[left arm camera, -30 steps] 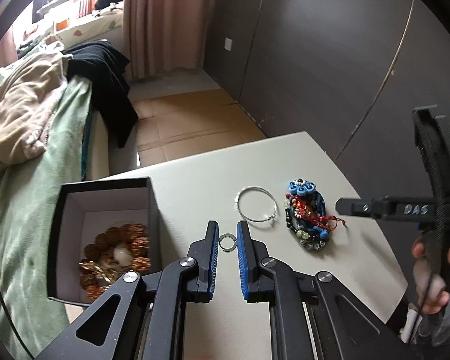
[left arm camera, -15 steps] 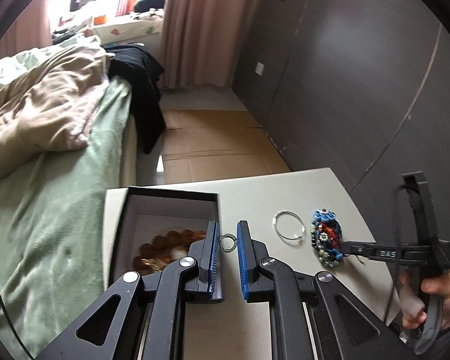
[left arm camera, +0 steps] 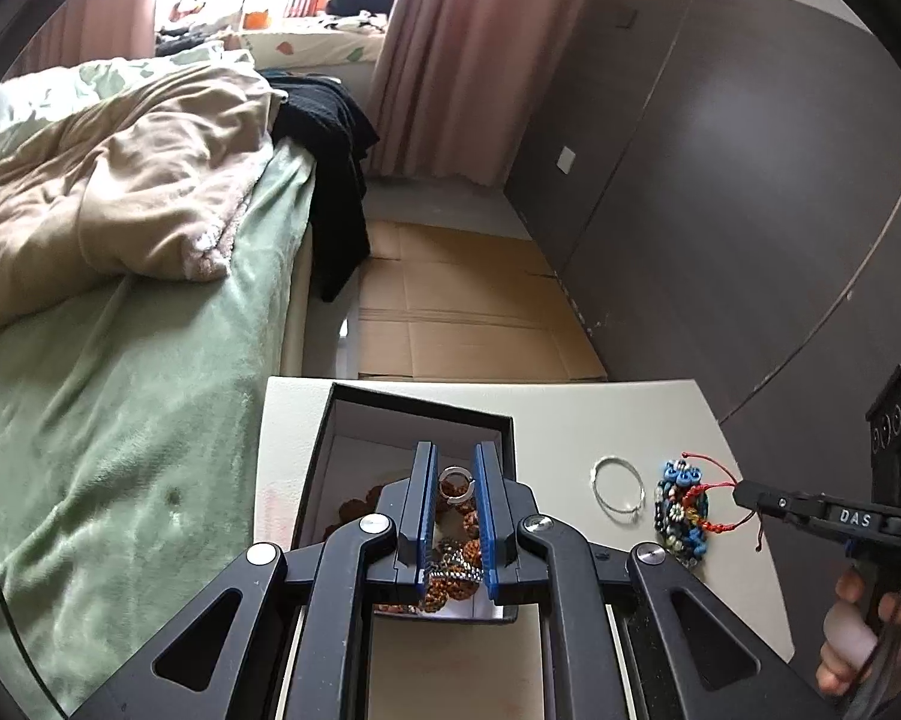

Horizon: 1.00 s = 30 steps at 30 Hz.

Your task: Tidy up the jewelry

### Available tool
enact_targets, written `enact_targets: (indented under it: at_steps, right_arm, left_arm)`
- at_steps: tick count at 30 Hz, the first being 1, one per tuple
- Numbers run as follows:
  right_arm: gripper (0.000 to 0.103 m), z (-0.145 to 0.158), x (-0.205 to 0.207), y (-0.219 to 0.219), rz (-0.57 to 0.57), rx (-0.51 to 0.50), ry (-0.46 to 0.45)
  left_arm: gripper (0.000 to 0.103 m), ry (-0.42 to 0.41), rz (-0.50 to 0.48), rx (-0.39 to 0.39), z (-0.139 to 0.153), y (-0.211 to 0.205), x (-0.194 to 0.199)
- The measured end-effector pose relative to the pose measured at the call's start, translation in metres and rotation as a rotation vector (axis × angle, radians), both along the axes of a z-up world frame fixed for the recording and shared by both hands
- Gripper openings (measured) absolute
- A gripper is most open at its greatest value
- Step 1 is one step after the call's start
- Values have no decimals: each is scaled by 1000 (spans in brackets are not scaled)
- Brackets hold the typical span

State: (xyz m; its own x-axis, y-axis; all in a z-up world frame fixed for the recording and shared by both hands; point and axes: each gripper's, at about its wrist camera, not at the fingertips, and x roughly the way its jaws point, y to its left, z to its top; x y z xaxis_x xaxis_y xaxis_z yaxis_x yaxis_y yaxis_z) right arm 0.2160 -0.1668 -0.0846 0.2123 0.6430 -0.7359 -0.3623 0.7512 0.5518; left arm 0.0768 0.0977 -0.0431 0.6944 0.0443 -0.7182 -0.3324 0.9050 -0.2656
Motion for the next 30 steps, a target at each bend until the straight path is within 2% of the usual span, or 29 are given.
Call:
enact_targets:
  at_steps: [5, 8, 9, 11, 12, 13, 17, 24, 26, 27, 28, 29, 30]
  right_arm:
    - [7, 9, -4, 15, 19, 99, 9]
    - [7, 16, -7, 28, 47, 157, 10]
    - [7, 18, -9, 32, 55, 169, 6]
    - [7, 22, -11, 39, 65, 184, 1]
    - [7, 23, -13, 42, 70, 194, -1]
    - [7, 25, -14, 47, 78, 205, -4]
    - [7, 29, -24, 73, 117, 249, -13]
    - [7, 31, -42, 123, 182, 313, 3]
    - [8, 29, -43, 135, 176, 367, 12]
    - [15, 26, -42, 139, 171, 382, 18]
    - [49, 22, -42, 144, 178, 363, 33]
    - [70, 17, -41, 149, 180, 307, 49]
    - [85, 16, -41, 149, 167, 288, 42]
  left_arm:
    - [13, 4, 11, -9, -1, 5, 4]
    - [14, 26, 11, -72, -6, 12, 9]
    - [17, 36, 11, -90, -8, 15, 10]
    - [42, 50, 21, -112, -11, 20, 12]
    - [69, 49, 33, -118, -11, 23, 11]
    - [85, 42, 42, -122, -10, 25, 10]
    - [85, -3, 89, -116, 2, 39, 1]
    - [85, -19, 163, -124, 10, 66, -13]
    - [85, -22, 187, -122, 12, 73, -18]
    - [85, -25, 199, -124, 12, 77, -21]
    - [85, -31, 215, -131, 12, 82, -24]
    - [85, -33, 220, -135, 12, 84, -25]
    - [85, -31, 223, -139, 12, 86, -26]
